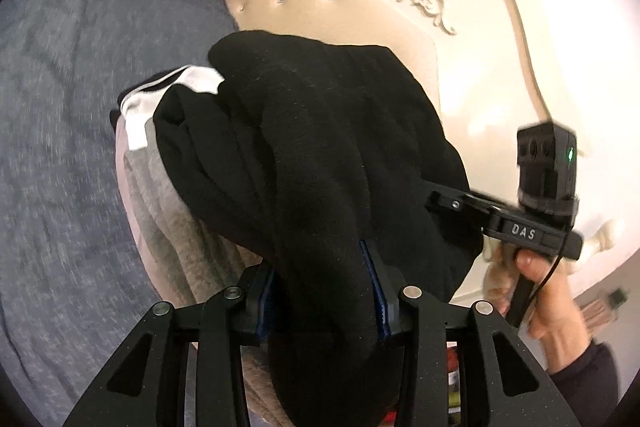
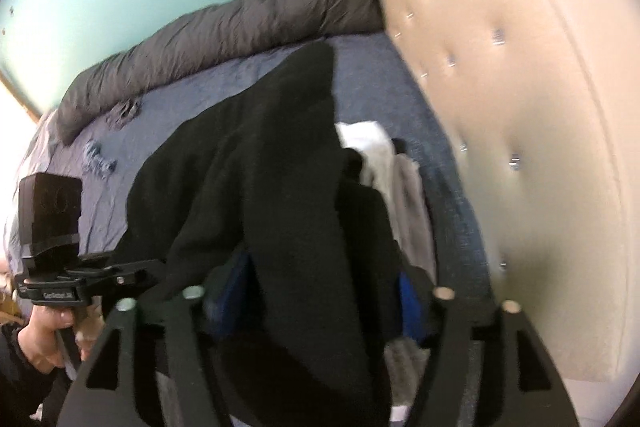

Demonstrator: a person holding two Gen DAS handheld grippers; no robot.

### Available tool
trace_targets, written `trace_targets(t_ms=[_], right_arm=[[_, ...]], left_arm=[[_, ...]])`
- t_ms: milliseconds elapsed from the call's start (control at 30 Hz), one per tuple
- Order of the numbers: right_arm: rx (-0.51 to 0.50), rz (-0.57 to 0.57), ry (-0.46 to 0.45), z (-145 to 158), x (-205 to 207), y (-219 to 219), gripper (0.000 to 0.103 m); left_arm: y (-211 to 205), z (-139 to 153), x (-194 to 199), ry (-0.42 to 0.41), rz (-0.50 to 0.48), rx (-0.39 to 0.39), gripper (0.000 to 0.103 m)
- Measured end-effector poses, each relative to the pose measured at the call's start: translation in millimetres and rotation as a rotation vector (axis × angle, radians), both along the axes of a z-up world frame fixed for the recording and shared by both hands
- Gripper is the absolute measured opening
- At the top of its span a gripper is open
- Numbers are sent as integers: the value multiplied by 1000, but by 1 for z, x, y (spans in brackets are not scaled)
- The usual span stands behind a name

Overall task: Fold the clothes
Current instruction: 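Carry the folded sweater with both tools toward the clothes stack, then lower the sweater onto the clothes stack and open the left tool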

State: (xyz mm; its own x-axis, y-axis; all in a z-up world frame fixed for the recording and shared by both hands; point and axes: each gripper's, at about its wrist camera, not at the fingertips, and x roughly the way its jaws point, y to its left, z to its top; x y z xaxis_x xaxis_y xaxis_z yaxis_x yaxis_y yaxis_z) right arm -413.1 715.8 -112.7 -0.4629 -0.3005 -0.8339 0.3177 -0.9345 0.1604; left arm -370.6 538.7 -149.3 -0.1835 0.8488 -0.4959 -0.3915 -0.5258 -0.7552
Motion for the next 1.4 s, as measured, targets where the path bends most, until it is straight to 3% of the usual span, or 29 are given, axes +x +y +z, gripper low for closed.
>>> trace_targets(t_ms=[233,300,333,367,433,500,600,733,933,1167,1400], right_arm=[[56,-159,217,43,35,6,70],[32,-104,263,52,46,-4,69],[21,-76,286,57,52,-9,65],[12,-51,304,61,57,-13,46],[39,-31,276,53,56,-23,25],[61,-30,240,40,53,-27,15],[60,-57,221,26,50,-21,15],[30,-77,213,17,46,-13,15],[9,-107,191,9,36,-8,15],[-40,-145,155,-18,31,14,14],[-82,-157,150,-44,29,16,13]], left_arm=[[6,19,5,52,-19,-58,45],[7,20,5,53,-18,-76,45],[8,19,5,51,-16,-83,45],[9,18,5,53,-16,-91,45],[11,18,8,57,-17,-109,46],[9,19,9,52,-7,-115,47],[-5,25,11,48,21,-118,48],[-33,56,22,153,97,-130,48],[8,84,16,281,-2,-211,48],[49,60,8,269,-59,-340,47],[55,36,7,257,-75,-378,46]])
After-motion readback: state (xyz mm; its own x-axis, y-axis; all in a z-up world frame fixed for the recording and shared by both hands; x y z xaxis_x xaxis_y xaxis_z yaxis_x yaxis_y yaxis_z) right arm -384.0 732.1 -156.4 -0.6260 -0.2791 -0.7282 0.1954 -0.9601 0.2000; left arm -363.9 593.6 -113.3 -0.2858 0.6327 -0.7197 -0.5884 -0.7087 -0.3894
